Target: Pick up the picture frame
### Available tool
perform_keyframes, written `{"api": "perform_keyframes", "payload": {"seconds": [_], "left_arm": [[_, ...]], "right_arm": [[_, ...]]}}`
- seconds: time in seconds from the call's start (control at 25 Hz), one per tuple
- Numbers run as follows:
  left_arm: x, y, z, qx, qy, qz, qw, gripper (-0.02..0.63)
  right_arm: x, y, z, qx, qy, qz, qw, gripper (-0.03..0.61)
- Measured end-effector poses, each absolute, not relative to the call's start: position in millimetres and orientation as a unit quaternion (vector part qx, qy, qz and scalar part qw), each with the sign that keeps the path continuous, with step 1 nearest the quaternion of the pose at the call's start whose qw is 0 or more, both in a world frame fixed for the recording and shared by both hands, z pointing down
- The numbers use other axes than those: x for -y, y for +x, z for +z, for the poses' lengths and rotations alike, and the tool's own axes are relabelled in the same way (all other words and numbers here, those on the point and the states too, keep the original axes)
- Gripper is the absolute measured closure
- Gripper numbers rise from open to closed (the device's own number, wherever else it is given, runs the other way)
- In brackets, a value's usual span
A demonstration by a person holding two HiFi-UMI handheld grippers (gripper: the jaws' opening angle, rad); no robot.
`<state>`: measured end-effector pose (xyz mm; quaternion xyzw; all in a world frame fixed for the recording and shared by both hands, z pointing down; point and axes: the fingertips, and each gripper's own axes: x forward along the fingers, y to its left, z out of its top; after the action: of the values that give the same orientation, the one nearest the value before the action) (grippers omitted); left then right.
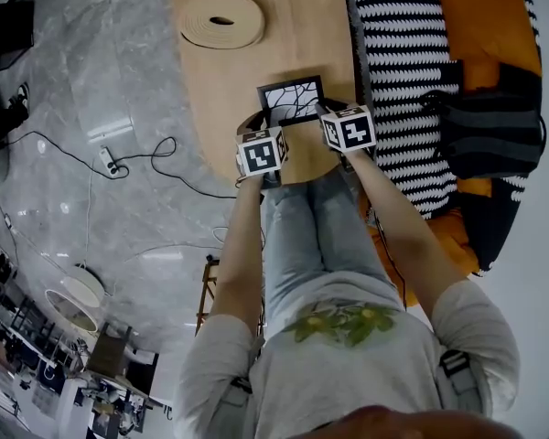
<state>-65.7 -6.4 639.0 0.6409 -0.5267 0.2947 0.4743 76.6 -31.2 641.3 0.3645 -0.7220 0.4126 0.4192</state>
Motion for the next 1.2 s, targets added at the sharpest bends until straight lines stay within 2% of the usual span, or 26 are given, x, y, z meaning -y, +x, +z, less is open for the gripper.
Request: {"api": "perform_keyframes", "payload": {"seconds": [1.2], "left_arm": [[-4,-72,533,0.552,0.678,0.249,0.417,0.522]], "right_arm": [[24,70,537,0.756,0.38,0.383,0.37,0.494]]}}
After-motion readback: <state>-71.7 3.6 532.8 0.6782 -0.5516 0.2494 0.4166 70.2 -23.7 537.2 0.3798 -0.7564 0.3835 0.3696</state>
